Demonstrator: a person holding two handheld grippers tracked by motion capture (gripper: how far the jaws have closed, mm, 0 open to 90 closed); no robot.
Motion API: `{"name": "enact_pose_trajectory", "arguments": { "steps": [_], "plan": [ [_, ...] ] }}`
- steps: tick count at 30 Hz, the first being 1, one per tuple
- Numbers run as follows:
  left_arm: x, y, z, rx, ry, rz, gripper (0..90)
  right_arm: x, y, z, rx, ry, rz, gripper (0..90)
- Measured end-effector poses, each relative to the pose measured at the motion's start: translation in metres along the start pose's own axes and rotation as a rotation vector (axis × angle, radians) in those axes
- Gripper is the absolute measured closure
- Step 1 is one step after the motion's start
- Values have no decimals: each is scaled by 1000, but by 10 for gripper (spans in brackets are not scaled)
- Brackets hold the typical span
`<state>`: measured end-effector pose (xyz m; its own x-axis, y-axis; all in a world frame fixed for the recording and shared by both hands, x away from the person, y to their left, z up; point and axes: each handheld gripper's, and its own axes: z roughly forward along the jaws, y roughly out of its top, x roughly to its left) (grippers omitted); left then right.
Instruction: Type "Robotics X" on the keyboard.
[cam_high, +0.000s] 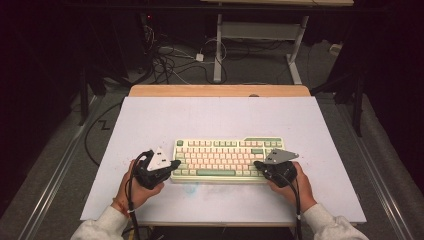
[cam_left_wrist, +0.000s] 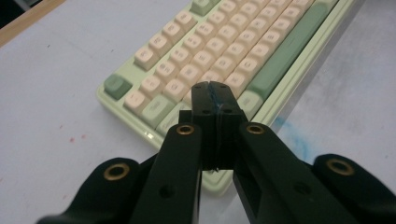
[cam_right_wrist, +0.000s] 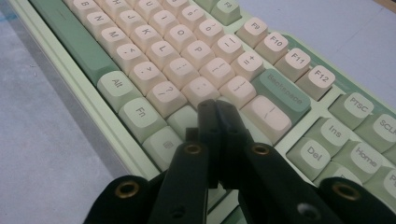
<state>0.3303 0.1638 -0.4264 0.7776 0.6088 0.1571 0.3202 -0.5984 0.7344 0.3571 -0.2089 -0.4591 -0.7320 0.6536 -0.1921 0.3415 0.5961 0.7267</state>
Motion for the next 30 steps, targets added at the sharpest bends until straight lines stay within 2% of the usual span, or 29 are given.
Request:
{"name": "enact_pose_trajectory", "arguments": {
  "steps": [2, 5, 11, 20, 24, 30],
  "plan": [
    [0, 10, 6, 13, -19, 11, 877, 0, 0, 0, 0, -1, -1, 900],
    [0, 18, 13, 23, -17, 21, 876, 0, 0, 0, -1, 0, -1, 900],
    [-1, 43, 39, 50, -50, 37, 876, 1, 0, 0, -2, -7, -8, 900],
    [-1, 55, 65, 98, -51, 43, 875, 2, 0, 0, -2, -7, -14, 900],
    [1, 56, 75, 122, -63, 38, 875, 2, 0, 0, -2, -7, -17, 900],
    [2, 57, 85, 141, -60, 29, 864, 1, 0, 0, 0, -6, -14, 900]
  ]
}}
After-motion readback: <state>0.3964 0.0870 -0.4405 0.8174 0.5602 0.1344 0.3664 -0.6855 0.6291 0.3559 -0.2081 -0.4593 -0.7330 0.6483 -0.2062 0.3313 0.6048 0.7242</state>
